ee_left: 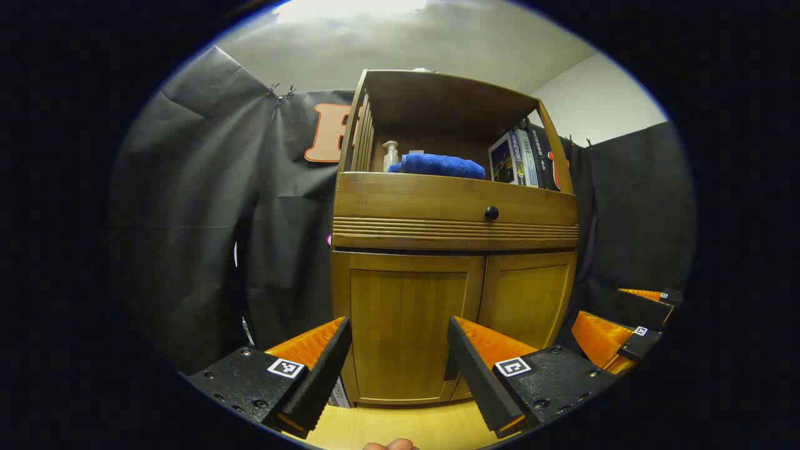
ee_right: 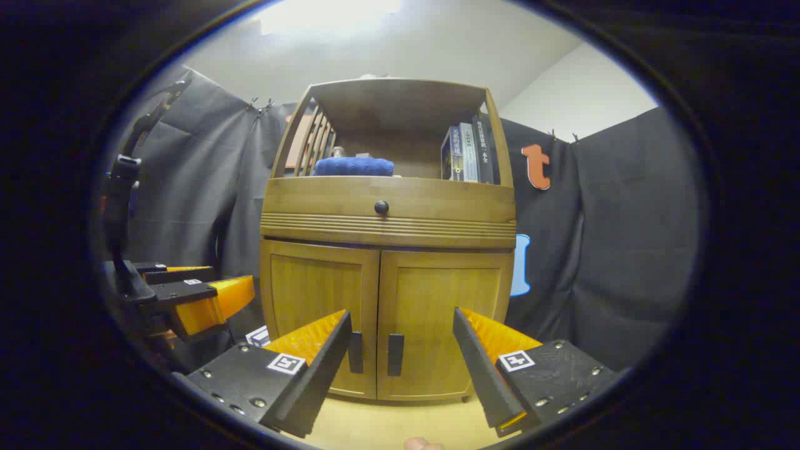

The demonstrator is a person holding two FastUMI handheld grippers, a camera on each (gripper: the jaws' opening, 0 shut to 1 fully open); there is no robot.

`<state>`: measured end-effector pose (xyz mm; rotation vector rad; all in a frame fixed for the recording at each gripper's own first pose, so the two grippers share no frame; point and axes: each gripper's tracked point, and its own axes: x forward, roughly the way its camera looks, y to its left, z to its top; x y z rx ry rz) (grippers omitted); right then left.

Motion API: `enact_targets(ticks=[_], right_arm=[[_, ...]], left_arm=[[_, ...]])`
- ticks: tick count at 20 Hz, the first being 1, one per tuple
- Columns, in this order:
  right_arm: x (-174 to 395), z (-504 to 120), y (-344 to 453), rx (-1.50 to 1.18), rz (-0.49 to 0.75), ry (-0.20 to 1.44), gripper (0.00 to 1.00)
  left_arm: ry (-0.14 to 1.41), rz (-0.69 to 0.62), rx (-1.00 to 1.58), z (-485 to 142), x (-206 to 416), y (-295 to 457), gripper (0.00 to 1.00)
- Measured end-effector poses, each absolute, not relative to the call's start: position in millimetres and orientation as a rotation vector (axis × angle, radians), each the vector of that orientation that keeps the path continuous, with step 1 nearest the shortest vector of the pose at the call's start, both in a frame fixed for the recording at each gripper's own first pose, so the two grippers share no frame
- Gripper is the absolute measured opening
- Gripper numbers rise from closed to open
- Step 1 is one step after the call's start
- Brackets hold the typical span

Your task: Open the right door of the double-door shoe cabinet with the right hand, and open the left door with the left hand.

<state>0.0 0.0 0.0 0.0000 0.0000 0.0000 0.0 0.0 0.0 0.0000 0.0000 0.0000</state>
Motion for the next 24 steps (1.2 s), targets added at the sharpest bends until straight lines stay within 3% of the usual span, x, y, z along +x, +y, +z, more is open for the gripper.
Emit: enact_targets(ticks=[24], right_arm=[[-8,-1,0,-0.017,-0.002,0.007,0.97]], left_arm=[[-0.026,-0.042,0.010,2,-5,-19,0.95]])
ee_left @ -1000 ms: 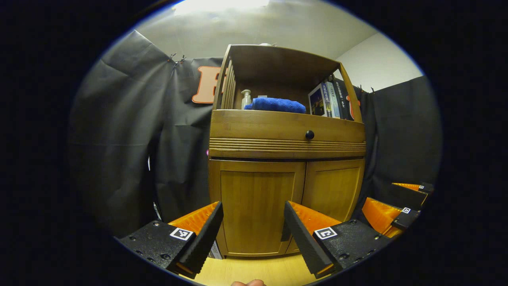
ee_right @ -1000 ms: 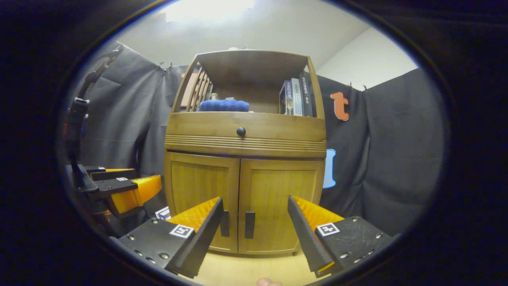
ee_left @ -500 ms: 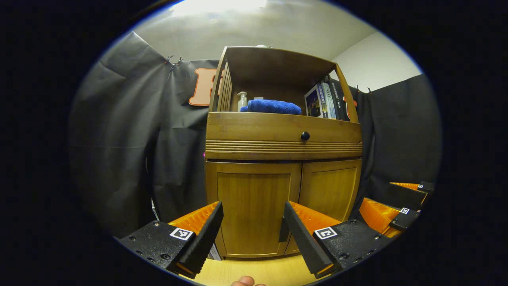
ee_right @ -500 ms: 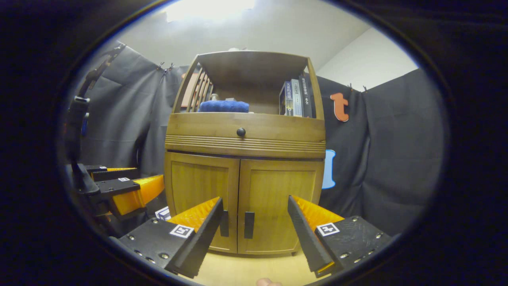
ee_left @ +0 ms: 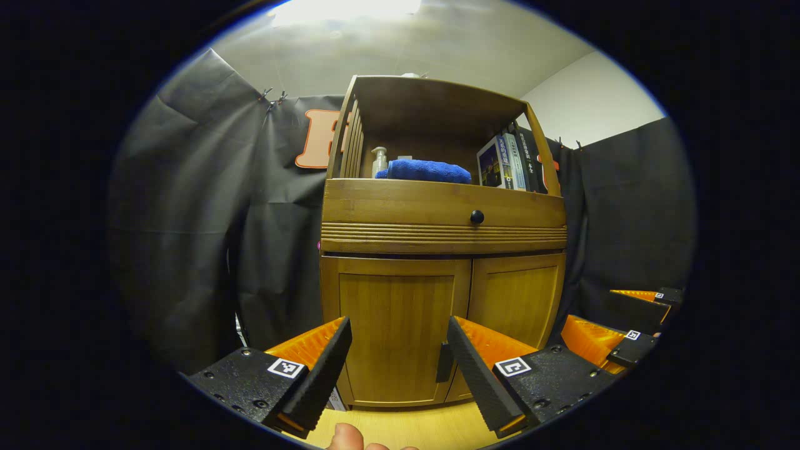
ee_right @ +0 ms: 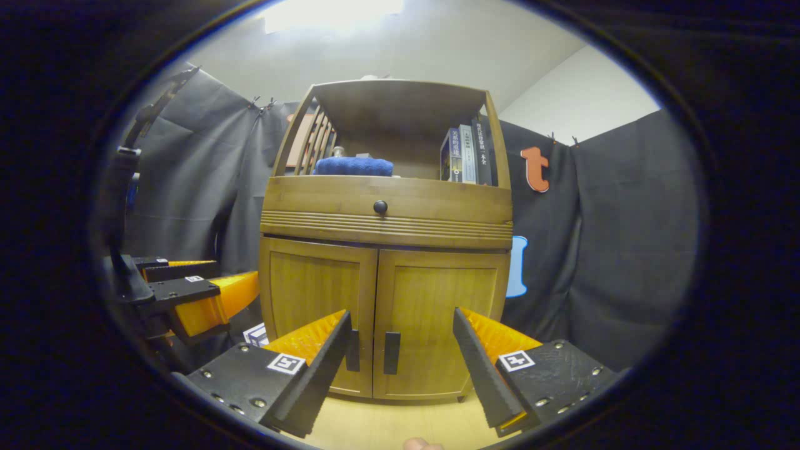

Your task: Open the right door of the double-door shoe cabinet with the right hand, and open the left door with the left hand.

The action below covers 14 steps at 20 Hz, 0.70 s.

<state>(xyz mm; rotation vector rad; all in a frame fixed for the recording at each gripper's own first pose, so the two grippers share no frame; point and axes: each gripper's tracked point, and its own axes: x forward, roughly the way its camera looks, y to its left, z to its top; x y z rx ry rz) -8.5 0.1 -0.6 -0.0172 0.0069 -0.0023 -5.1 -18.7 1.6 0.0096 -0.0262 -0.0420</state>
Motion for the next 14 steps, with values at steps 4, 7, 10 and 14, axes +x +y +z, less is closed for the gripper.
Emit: enact_targets(ticks=[4,7,10,14], right_arm=[[-5,-6,2,-0.021,0.001,0.025,0.97],[0,-14,8,-0.024,0.006,0.037,0.97],[10,-22,11,-0.025,0.008,0.054,0.97],[30,-34,14,-0.048,0.008,0.070,0.97]], left_arm=[[-0.020,-0.041,0.022,-1,-4,-15,0.95],[-0.013,-0.031,0.025,-5,-3,-9,0.95],[-0.002,-0.018,0.033,-9,-2,0,0.95],[-0.004,0.016,0.046,-10,0,16,0.95]])
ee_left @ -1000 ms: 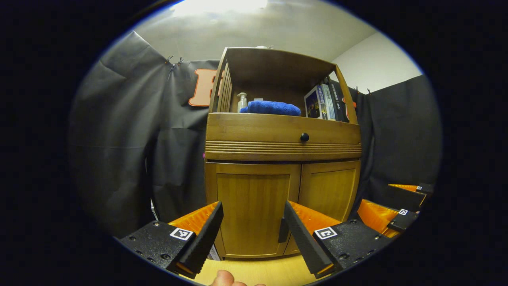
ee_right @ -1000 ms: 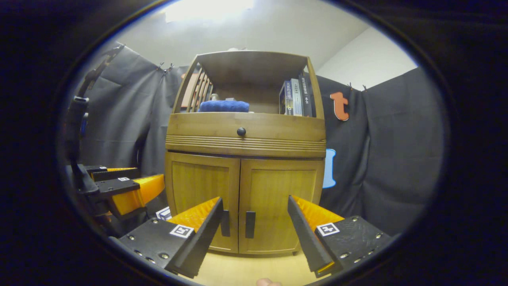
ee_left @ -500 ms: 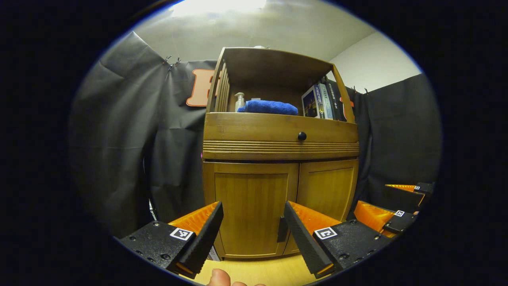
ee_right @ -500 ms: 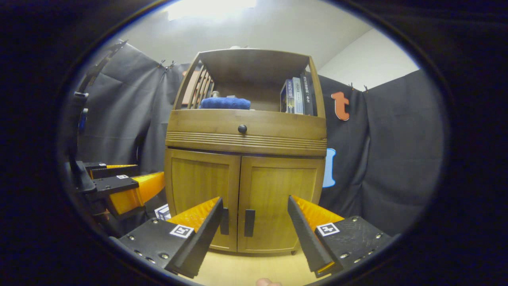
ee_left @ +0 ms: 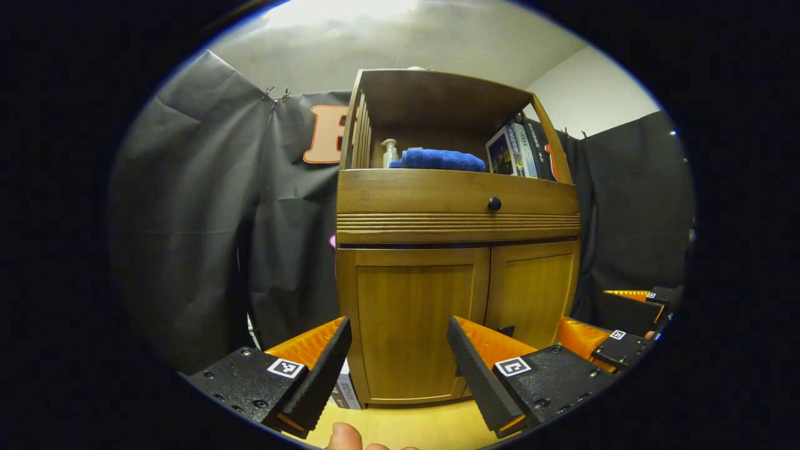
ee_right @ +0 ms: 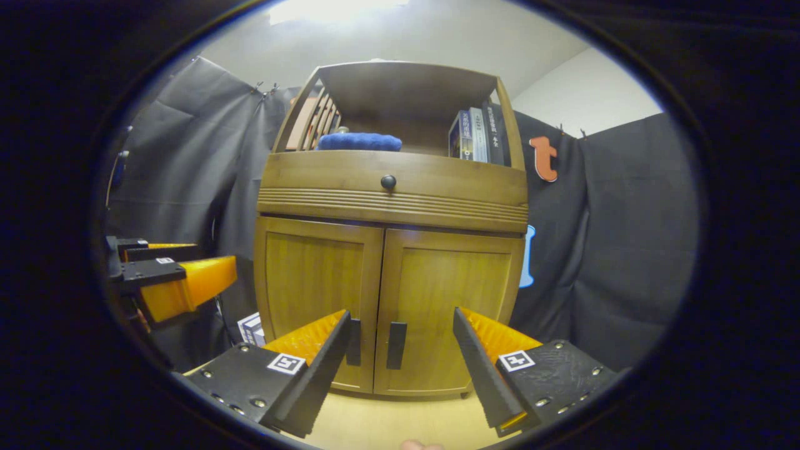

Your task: Open the right door of the double-door shoe cabinet with the right hand, and open the left door with the left hand.

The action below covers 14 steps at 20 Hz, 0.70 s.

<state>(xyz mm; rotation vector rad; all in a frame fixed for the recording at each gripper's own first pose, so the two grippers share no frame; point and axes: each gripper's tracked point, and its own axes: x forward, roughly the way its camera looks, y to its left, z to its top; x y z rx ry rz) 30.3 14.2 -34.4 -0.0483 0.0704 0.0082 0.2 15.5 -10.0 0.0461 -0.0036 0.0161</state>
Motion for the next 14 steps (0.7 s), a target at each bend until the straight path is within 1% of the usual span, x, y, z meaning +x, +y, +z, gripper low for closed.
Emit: enact_targets(ticks=[2,4,5,9,10,13,14], right_arm=[[41,-41,17,-0.050,0.015,0.085,0.96],[55,-49,18,-0.049,0.019,0.103,0.97],[61,-52,18,-0.049,0.021,0.110,0.95],[88,-71,11,-0.050,0.000,0.148,0.95],[96,-76,10,-0.051,-0.004,0.158,0.97],[119,-93,10,-0.034,-0.002,0.195,0.94],[124,-100,11,-0.025,-0.001,0.210,0.95]], left_arm=[[-0.008,0.039,0.055,-10,2,25,0.95],[-0.011,0.061,0.054,-10,5,33,0.95],[-0.011,0.070,0.052,-11,6,37,0.94],[-0.004,0.102,0.052,-15,15,52,0.95],[-0.001,0.110,0.051,-16,18,54,0.95],[-0.001,0.127,0.051,-17,25,59,0.95],[-0.002,0.131,0.051,-18,27,60,0.95]])
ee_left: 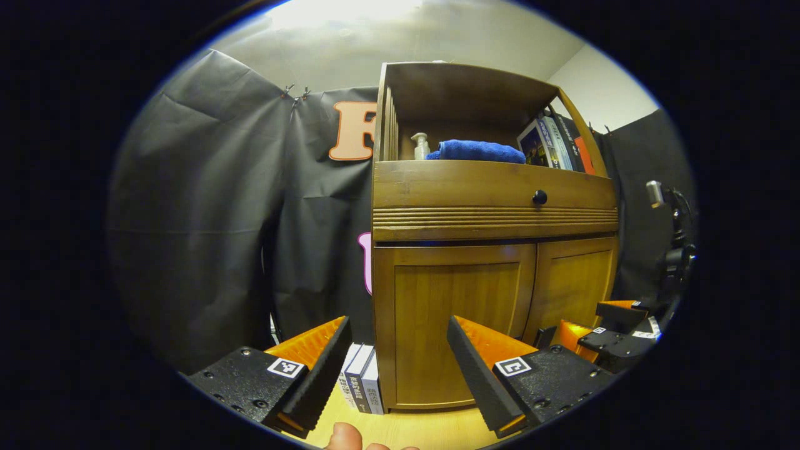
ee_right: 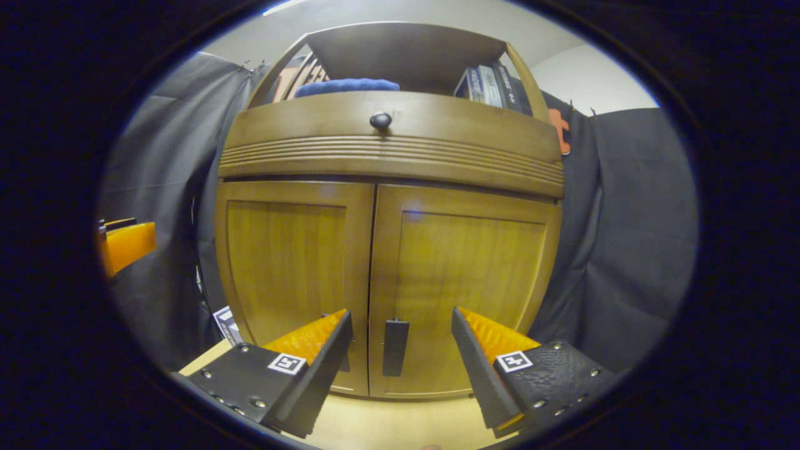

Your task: Open the right door of the double-door shoe cabinet with the right hand, and open the left door with the left hand.

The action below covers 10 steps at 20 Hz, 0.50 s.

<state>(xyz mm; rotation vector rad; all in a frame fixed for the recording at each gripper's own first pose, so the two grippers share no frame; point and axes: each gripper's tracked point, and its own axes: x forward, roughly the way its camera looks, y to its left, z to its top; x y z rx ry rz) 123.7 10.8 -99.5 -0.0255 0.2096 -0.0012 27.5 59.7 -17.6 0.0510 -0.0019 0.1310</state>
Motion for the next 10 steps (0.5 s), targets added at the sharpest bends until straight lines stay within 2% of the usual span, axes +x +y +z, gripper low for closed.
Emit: enact_targets(ticks=[3,6,8,9,10], right_arm=[[140,-119,10,-0.010,-0.011,0.250,0.77],[156,-134,11,-0.009,-0.015,0.270,0.77],[157,-140,12,-0.004,-0.009,0.283,0.58],[160,-143,13,-0.003,-0.011,0.292,0.63],[163,-149,15,-0.004,-0.008,0.300,0.58]], left_arm=[[-0.002,0.143,0.057,-18,33,62,0.95],[-0.001,0.153,0.060,-20,39,65,0.95],[0.004,0.157,0.056,-22,42,66,0.95],[0.008,0.158,0.054,-24,44,66,0.95],[0.012,0.159,0.052,-25,46,66,0.94]])
